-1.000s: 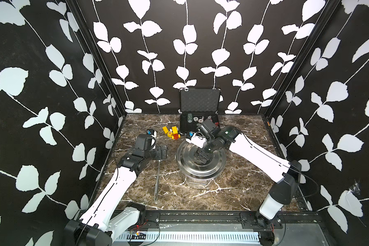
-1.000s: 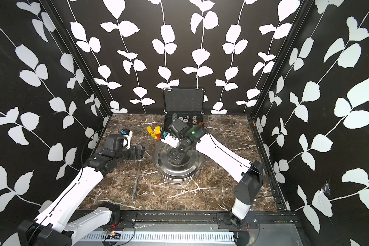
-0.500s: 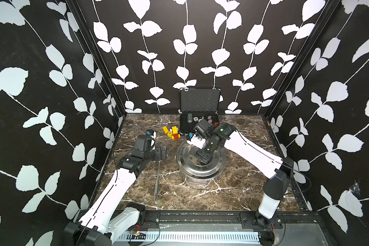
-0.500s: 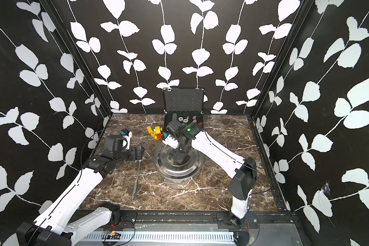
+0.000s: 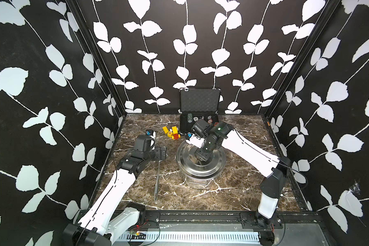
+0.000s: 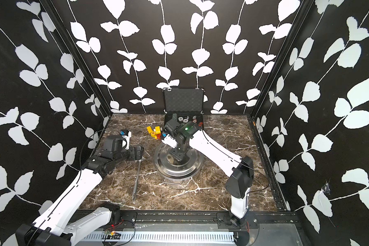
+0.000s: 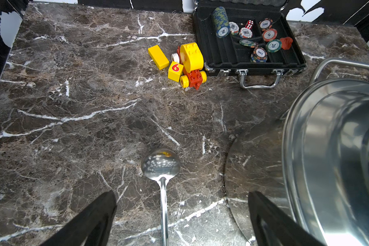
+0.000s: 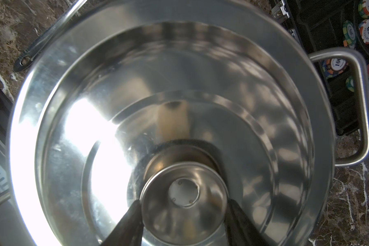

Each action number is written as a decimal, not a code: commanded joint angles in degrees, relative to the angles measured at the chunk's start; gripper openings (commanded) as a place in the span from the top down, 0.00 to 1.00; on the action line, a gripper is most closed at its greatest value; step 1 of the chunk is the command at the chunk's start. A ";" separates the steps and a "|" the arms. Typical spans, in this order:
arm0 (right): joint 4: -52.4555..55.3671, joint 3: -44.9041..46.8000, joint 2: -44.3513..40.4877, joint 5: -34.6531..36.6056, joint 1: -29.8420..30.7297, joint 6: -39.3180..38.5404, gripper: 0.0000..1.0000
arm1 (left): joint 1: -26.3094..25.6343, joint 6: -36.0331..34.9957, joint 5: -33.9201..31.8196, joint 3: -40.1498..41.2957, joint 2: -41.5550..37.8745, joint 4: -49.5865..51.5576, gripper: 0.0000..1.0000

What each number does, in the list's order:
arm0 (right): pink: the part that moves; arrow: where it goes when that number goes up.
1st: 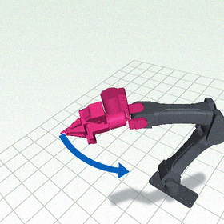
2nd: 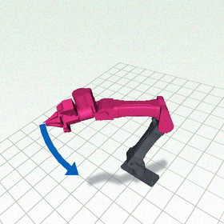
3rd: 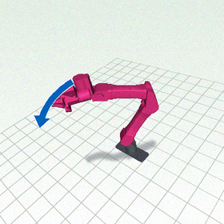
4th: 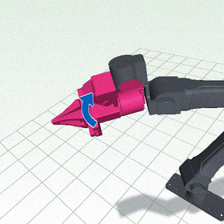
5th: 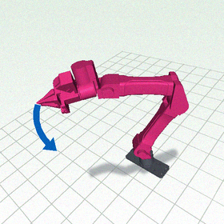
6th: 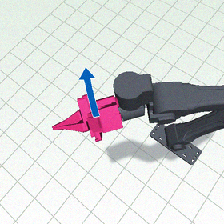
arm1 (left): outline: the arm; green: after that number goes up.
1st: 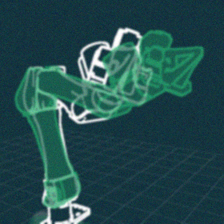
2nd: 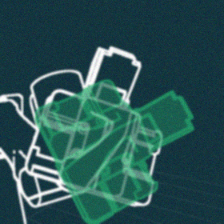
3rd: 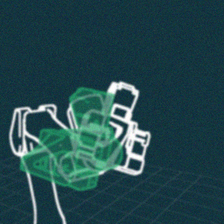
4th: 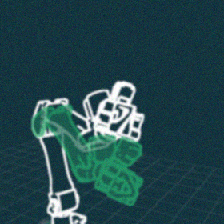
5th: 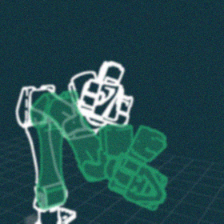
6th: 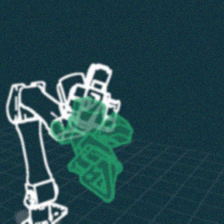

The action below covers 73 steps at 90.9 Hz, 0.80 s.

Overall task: Stir the soup with a spoon
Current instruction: Pick up the lid from the pan, then place the lid at the center of the board.

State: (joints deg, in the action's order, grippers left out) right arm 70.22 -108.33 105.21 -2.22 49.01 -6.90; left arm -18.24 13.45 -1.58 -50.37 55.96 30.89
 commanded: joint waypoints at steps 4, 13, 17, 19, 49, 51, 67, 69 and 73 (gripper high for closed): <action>-2.02 -0.32 -3.64 -3.29 0.56 2.46 0.63 | -0.13 -0.11 -4.29 1.16 -2.65 0.57 0.01; -4.67 -0.17 -6.75 -4.49 0.35 4.29 0.64 | -0.13 1.01 -8.82 1.08 -3.81 1.48 0.01; -5.71 0.10 -8.53 -4.62 0.21 5.17 0.64 | -0.13 1.40 -10.44 1.08 -4.29 1.80 0.01; -6.28 0.31 -9.19 -4.70 0.03 5.61 0.64 | -0.13 1.64 -11.02 1.07 -4.57 1.82 0.01; -9.86 11.48 -27.89 10.12 -9.92 12.45 0.65 | -0.15 5.45 -9.63 1.95 -6.85 4.53 0.01; -9.97 13.10 -29.61 11.51 -11.14 12.83 0.65 | -0.14 5.58 -8.95 2.12 -6.82 4.66 0.01; -13.35 28.07 -40.21 15.00 -25.57 15.47 0.66 | -0.13 5.84 -6.00 2.73 -5.67 5.44 0.01; -14.01 30.28 -41.15 14.73 -28.04 15.74 0.67 | -0.13 5.81 -5.78 2.71 -5.57 5.48 0.01; -15.62 34.59 -42.56 14.59 -31.84 16.01 0.67 | -0.13 5.80 -5.26 2.63 -5.40 5.71 0.01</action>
State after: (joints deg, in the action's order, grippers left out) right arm 59.66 -81.49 65.84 9.52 23.42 6.28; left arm -18.24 18.57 -9.28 -48.27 50.41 34.94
